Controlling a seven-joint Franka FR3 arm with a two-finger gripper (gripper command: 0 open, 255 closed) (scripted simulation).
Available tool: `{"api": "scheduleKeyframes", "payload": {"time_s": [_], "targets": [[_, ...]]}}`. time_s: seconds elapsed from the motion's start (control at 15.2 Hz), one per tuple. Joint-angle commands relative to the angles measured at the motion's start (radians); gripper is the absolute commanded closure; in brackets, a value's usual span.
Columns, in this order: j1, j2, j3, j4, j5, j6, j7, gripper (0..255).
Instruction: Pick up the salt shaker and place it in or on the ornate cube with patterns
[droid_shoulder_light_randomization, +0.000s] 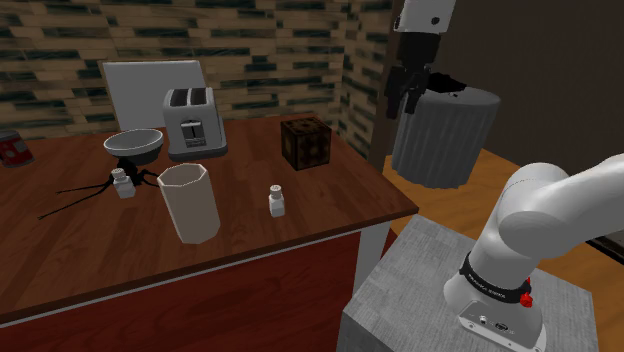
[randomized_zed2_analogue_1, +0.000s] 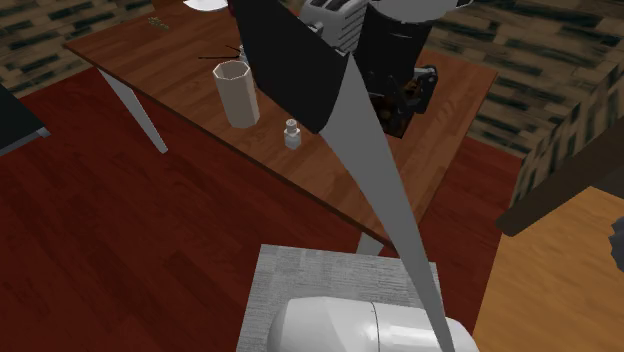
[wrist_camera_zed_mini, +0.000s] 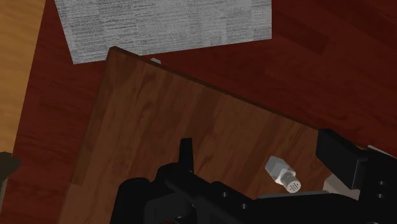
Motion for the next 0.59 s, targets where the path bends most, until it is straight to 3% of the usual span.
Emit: {"api": "scheduleKeyframes", "payload": {"time_s": [0.0, 0.53], "targets": [[0.0, 0.0, 0.0, 0.0, 0.0, 0.0, 0.0, 0], [0.031, 0.156, 0.117, -0.073, 0.033, 0.282, 0.072, 0]]}}
